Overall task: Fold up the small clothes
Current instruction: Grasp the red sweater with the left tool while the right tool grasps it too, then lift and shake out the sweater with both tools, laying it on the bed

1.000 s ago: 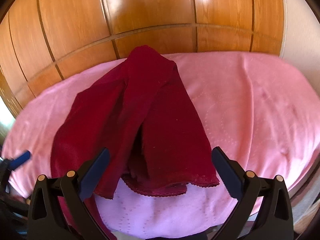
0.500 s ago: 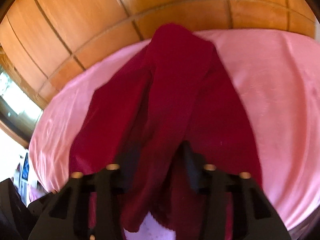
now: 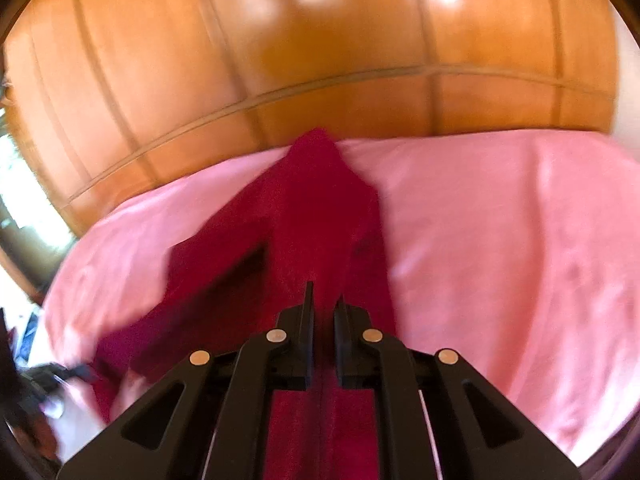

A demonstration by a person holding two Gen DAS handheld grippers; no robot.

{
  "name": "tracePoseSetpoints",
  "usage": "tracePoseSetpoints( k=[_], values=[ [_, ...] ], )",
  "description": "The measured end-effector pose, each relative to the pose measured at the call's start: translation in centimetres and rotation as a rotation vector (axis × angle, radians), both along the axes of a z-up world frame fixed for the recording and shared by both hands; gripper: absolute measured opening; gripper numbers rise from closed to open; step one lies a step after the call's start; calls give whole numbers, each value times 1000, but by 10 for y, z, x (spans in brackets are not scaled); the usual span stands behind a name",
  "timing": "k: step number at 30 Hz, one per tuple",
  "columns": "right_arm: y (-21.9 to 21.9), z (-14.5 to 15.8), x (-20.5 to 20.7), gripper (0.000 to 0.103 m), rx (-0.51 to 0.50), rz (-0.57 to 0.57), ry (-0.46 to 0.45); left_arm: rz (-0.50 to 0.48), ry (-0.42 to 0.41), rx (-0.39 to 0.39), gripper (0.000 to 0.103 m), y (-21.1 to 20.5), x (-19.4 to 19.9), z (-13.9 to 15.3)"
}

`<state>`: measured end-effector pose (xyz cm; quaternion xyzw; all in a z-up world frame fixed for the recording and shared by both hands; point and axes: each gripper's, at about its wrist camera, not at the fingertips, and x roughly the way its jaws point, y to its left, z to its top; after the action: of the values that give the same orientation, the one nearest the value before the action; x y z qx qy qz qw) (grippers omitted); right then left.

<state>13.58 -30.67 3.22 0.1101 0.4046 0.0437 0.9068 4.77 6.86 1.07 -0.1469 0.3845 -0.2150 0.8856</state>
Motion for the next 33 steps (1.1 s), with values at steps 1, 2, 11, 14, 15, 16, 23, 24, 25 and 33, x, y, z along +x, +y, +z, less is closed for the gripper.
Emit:
tracePoseSetpoints(
  k=[1,2,11,14,15,16,23,24,25,33],
  values=[
    [-11,-2,5,6,-29,-28,3,47,-21,-16,1,15,6,9],
    [-21,-4,11,6,-59,-54,10,77,-35,-11,1,21,10,14],
    [-144,-35,74,6,-202,-348,118,447,-33,139,1,121,118,27],
    [-170,-49,92,6,-238,-394,161,574,13,172,1,159,157,25],
    [-176,-54,101,6,-247,-401,181,625,27,200,1,172,169,24],
    [-180,-58,106,7,-253,-400,193,639,43,204,1,180,178,24],
    [-170,-55,107,61,-295,-388,183,714,45,273,67,176,197,25],
    [-165,-51,101,67,-292,-380,173,691,11,243,67,168,185,26],
    [-160,-46,91,68,-277,-361,157,643,4,218,67,158,182,24],
    [-79,-31,-15,76,78,-15,188,166,170,1,67,52,97,-46]
  ],
)
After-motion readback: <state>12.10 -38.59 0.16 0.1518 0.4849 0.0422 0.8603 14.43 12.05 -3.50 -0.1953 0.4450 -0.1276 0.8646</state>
